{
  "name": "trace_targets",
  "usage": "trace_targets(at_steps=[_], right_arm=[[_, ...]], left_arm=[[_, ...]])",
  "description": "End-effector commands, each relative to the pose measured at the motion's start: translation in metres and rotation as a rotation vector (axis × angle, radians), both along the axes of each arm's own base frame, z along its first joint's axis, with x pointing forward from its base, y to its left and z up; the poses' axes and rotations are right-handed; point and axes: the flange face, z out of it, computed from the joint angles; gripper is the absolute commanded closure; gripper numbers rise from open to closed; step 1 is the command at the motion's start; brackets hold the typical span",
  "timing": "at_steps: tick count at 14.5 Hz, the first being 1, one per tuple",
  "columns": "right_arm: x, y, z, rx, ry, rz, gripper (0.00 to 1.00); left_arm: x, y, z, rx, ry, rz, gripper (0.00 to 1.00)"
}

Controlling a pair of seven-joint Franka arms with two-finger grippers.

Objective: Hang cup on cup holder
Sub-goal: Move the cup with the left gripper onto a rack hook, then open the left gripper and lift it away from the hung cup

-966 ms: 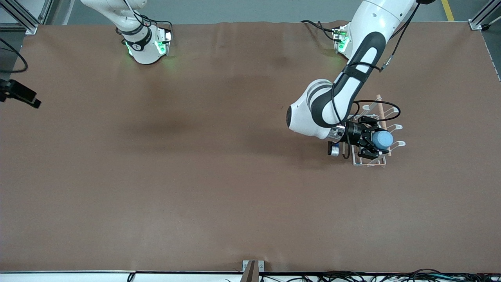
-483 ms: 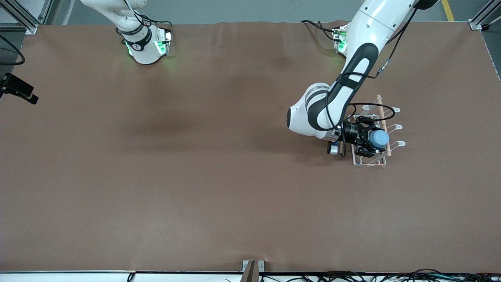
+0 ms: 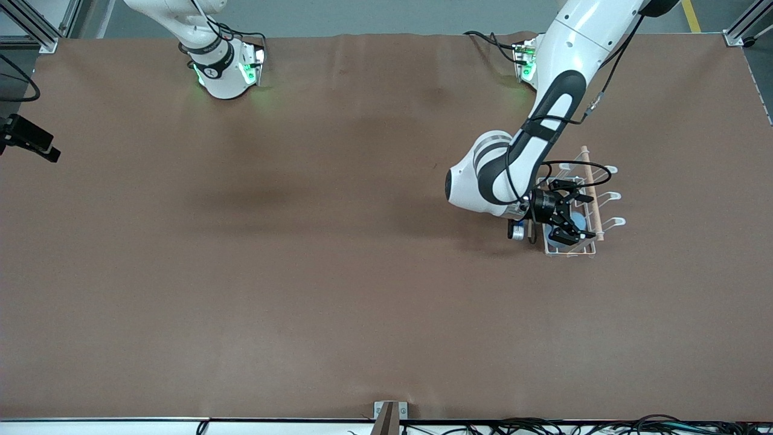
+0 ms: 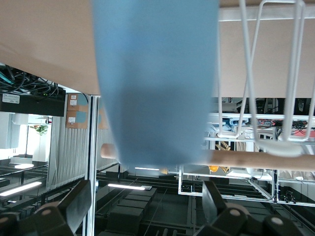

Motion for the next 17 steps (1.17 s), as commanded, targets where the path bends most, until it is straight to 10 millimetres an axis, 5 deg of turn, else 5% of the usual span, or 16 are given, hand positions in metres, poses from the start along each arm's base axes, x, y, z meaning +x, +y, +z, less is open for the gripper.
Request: trace_targets(at_steps=[1,5,9,11,15,17], right_arm=[[0.001,0.003,0.001,0.005,-0.005,0.012,0.00],[0.001,0.002,0.001,0.005,-0.005,0.011,0.00],[0.001,0.003,0.002,0.004,-0.010,0.012,0.00],[0.001,0.004,0.001,0.005,-0.008,0.014,0.00],[0.002,0.008,0.001,0.049,-0.014,-0.014,0.00],[0.001,0.008,0.000,0.050,-0.008,-0.022,0.00]], left_arm=[[0.003,-0.003,0.009,0.001,-0.009,0.013,0.00],[0.006,-0.007,0.015,-0.010,-0.042,0.012,0.00],[0.013,-0.012,0.045,-0.086,-0.205,0.038,0.00],[0.027,-0.019,0.087,-0.231,-0.375,0.181,0.00],[0.053,0.002,0.183,-0.499,-0.622,0.482,0.00],[0.063,0.028,0.230,-0.663,-0.703,0.638,0.00]])
